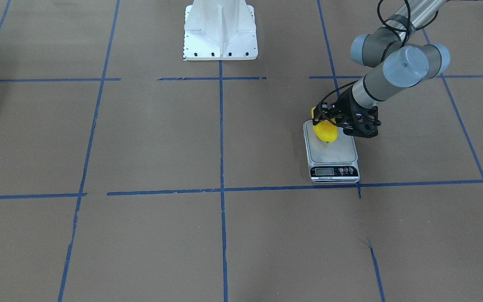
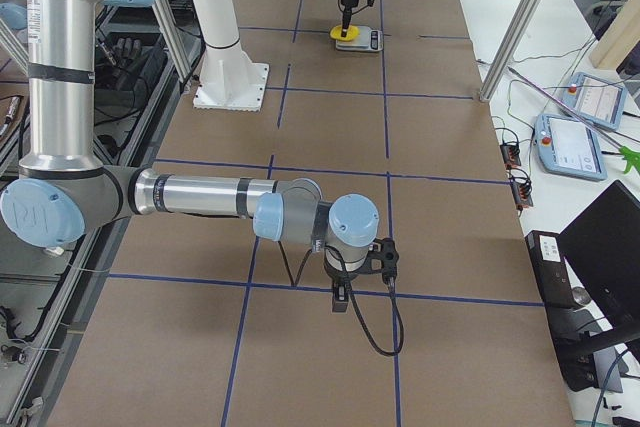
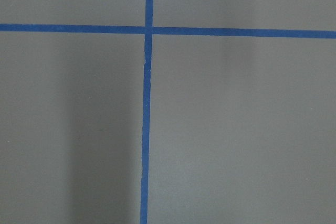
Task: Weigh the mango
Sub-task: 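Lower the mango onto the scale platform and open the left gripper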
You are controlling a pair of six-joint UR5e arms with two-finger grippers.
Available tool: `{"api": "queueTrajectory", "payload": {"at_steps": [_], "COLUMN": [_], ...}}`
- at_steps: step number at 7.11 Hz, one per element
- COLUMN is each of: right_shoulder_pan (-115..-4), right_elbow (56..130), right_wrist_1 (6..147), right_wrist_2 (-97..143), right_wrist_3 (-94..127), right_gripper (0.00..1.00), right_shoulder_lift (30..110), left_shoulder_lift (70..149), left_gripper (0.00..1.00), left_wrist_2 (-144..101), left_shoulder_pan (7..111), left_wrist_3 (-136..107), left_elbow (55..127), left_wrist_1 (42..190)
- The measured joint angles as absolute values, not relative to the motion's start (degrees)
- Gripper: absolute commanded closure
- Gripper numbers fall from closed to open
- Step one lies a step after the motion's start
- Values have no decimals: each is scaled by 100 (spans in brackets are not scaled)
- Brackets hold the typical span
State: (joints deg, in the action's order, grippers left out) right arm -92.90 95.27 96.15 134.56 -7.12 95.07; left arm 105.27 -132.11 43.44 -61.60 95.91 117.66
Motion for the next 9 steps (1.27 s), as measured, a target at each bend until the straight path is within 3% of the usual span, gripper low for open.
{"api": "queueTrajectory", "payload": {"at_steps": [7, 9], "right_shoulder_pan": [-9290, -9290], "right_elbow": [9527, 9527], "right_wrist_1": [9615, 9615], "right_wrist_2": [13456, 13456], "right_wrist_3": [-712, -712], "right_gripper": [0, 0], "right_shoulder_lift": [9505, 9504], "left_shoulder_lift": [10555, 10598], "left_gripper": [99, 1], "left_wrist_2": [-12815, -12755], "left_shoulder_pan": [4550, 4537], "left_wrist_3": [-6097, -6074], "left_elbow": [9651, 9531], "left_wrist_1": [11778, 11799]}}
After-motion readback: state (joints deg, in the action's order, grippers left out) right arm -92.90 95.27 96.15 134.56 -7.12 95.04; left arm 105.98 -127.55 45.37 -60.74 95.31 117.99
